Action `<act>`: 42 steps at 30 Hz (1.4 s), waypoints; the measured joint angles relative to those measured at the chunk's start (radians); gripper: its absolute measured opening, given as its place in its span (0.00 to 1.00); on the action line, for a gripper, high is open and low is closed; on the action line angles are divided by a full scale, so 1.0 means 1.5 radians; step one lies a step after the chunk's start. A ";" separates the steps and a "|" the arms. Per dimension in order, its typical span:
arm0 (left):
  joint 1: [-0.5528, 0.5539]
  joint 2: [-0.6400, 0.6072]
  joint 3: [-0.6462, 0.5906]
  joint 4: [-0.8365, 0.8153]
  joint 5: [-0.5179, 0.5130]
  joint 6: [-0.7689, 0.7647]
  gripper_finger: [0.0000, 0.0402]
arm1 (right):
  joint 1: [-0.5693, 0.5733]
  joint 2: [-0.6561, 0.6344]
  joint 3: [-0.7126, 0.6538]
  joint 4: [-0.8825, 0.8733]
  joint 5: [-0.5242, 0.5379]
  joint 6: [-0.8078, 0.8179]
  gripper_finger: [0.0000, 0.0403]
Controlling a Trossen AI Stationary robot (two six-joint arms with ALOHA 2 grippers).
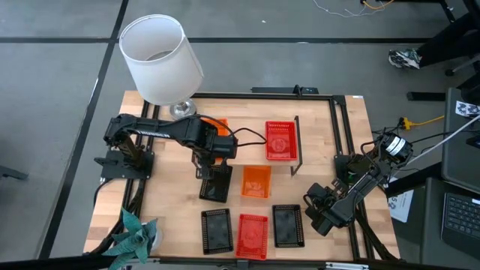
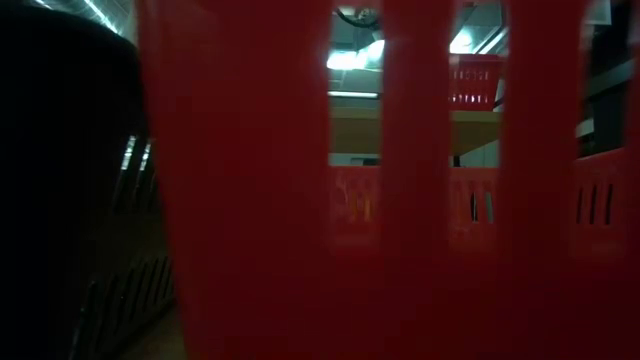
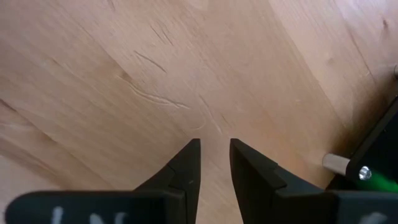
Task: Stack baskets on shelf by color
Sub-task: Stack the bottom orange bin on top of the orange bin on the shelf, then stack the orange bin on top of the orange bin on the shelf
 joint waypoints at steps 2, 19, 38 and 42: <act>0.000 0.000 0.000 0.000 0.000 0.000 0.16 | 0.000 0.000 0.000 0.000 0.000 0.000 0.21; 0.000 -0.005 0.090 -0.033 -0.020 0.000 0.18 | 0.000 0.000 0.000 0.000 0.000 -0.011 0.21; -0.076 0.021 0.112 0.315 0.071 -0.017 0.18 | 0.000 0.000 0.000 0.001 0.000 -0.013 0.21; -0.116 0.061 0.111 0.416 0.059 -0.002 0.17 | 0.001 0.000 0.000 0.002 -0.009 -0.012 0.21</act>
